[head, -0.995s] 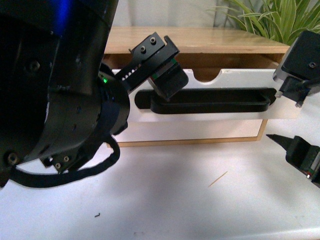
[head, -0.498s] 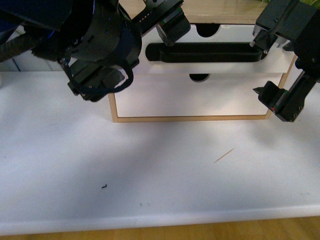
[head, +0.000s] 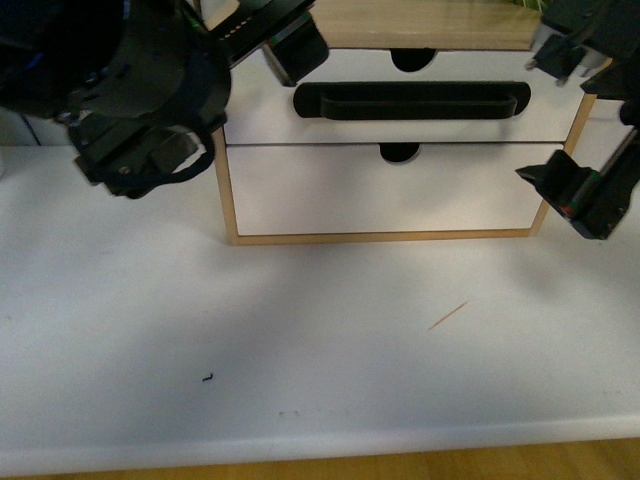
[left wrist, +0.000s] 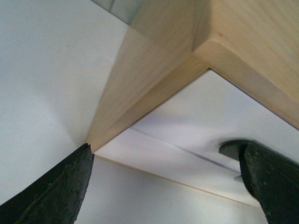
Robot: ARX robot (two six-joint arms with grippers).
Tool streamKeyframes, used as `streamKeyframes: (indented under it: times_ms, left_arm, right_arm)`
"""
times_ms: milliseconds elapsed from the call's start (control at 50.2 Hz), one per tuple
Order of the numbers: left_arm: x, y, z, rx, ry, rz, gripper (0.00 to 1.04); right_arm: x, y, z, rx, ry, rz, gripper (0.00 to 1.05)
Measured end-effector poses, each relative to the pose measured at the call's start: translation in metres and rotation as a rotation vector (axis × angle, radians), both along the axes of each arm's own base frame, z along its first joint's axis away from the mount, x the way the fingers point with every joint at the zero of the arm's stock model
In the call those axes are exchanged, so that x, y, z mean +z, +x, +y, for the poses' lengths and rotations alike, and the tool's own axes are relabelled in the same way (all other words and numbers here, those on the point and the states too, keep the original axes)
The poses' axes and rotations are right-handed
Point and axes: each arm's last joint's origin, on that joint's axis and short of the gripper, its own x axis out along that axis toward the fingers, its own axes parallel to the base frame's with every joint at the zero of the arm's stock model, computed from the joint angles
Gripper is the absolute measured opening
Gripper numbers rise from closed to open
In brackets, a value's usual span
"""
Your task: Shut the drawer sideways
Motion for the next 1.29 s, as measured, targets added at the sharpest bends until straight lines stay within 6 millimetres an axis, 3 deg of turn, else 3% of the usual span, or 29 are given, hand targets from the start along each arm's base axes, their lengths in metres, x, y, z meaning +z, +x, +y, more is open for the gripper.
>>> streamKeyframes:
  times_ms: [100, 259, 577, 756, 935, 995, 1095, 1154, 1294]
  left_arm:
    - [0.004, -0.019, 0.006, 0.030, 0.038, -0.024, 0.99]
    - [0.005, -0.076, 0.027, 0.109, 0.181, -0.067, 0.99]
    - [-0.010, -0.160, 0.070, 0.289, 0.336, -0.047, 0.99]
    - [-0.016, -0.191, 0.085, 0.392, 0.294, -0.080, 0.99]
    - [-0.013, -0.196, 0.089, 0.432, 0.209, -0.116, 0.99]
    - [-0.022, -0.196, 0.095, 0.215, 0.168, -0.195, 0.87]
    - [-0.023, -0.202, 0.107, -0.002, 0.331, -0.362, 0.67]
    - [-0.023, -0.206, 0.115, -0.054, 0.466, -0.396, 0.53]
    - [-0.032, -0.212, 0.130, -0.073, 0.564, -0.385, 0.20]
  right_arm:
    - [0.007, -0.022, -0.005, 0.007, 0.024, -0.019, 0.96]
    - [0.018, -0.084, -0.023, -0.016, 0.124, -0.048, 0.96]
    - [0.014, -0.165, -0.063, -0.199, 0.403, -0.064, 0.96]
    - [-0.001, -0.202, -0.070, -0.236, 0.573, -0.038, 0.96]
    - [0.001, -0.208, -0.072, -0.259, 0.640, -0.054, 0.96]
    - [0.000, -0.208, -0.071, -0.294, 0.662, -0.081, 0.93]
    - [-0.006, -0.211, -0.069, -0.439, 0.747, -0.258, 0.74]
    - [-0.008, -0.214, -0.067, -0.446, 0.788, -0.269, 0.60]
    - [-0.017, -0.219, -0.055, -0.445, 0.814, -0.256, 0.27]
